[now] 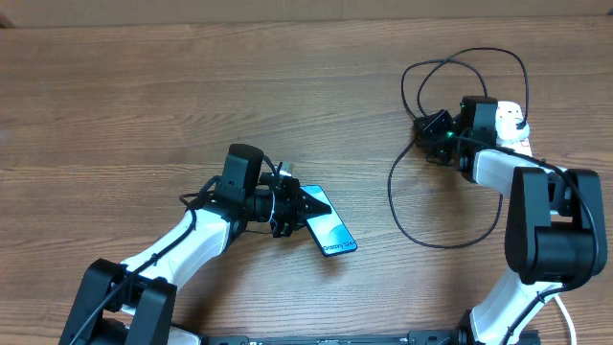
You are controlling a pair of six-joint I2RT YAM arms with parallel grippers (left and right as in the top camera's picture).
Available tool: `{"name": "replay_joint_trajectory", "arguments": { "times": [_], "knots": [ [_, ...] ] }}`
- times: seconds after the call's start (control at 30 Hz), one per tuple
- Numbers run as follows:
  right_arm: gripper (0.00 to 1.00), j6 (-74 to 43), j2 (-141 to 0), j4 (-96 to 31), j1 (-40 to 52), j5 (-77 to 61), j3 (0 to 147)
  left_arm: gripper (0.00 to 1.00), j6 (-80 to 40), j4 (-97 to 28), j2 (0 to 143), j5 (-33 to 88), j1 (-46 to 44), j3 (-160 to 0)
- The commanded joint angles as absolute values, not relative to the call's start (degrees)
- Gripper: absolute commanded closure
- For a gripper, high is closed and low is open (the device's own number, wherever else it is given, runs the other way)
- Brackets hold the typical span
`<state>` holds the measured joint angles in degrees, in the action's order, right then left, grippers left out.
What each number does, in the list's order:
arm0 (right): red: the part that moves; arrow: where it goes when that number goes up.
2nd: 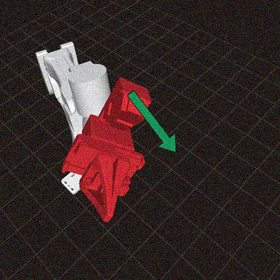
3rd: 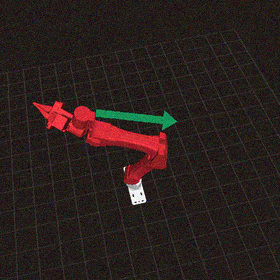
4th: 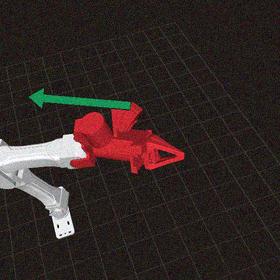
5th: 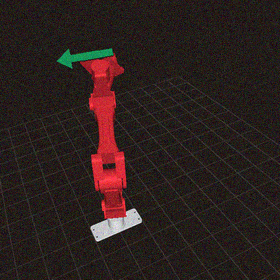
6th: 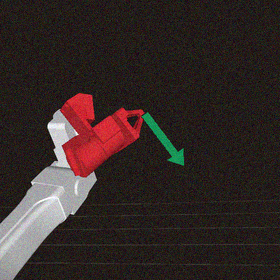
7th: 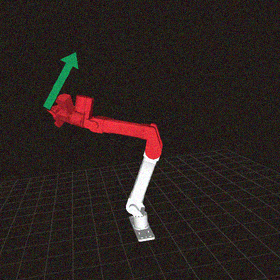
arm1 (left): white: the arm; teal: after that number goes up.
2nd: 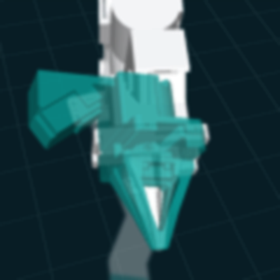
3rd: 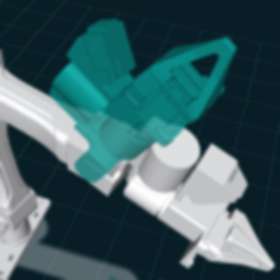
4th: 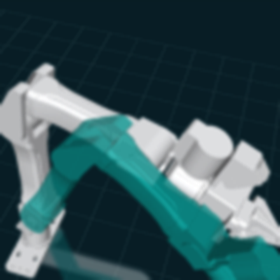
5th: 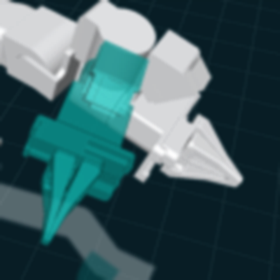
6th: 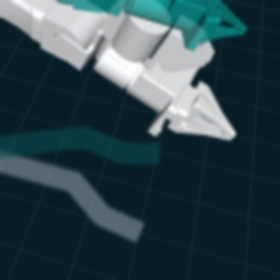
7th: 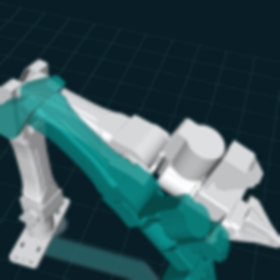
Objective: Plug charger to phone and switch on socket
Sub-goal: 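Lower the right gripper onto the black cable's USB-C plug and close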
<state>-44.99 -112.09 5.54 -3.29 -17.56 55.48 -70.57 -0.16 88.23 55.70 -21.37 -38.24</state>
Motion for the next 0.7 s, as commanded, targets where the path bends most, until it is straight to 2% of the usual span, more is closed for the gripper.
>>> {"name": "replay_joint_trajectory", "arguments": {
  "times": [0.0,0.53,0.67],
  "knots": [
    [0.75,-44.53,-112.75,5.78,-3.25,-16.6,55.57,0.96,-71.4,0.3,87.83,56.95,-21.45,-39.27],
    [0.76,-44.56,-112.75,8.05,-3.25,-19.84,55.64,0.96,-71.37,0.3,87.83,56.49,-21.45,-39.27],
    [0.8,-44.53,-112.75,5.82,-3.25,-19.81,55.61,0.96,-71.37,0.3,87.83,56.38,-21.45,-39.27]
  ]
}}
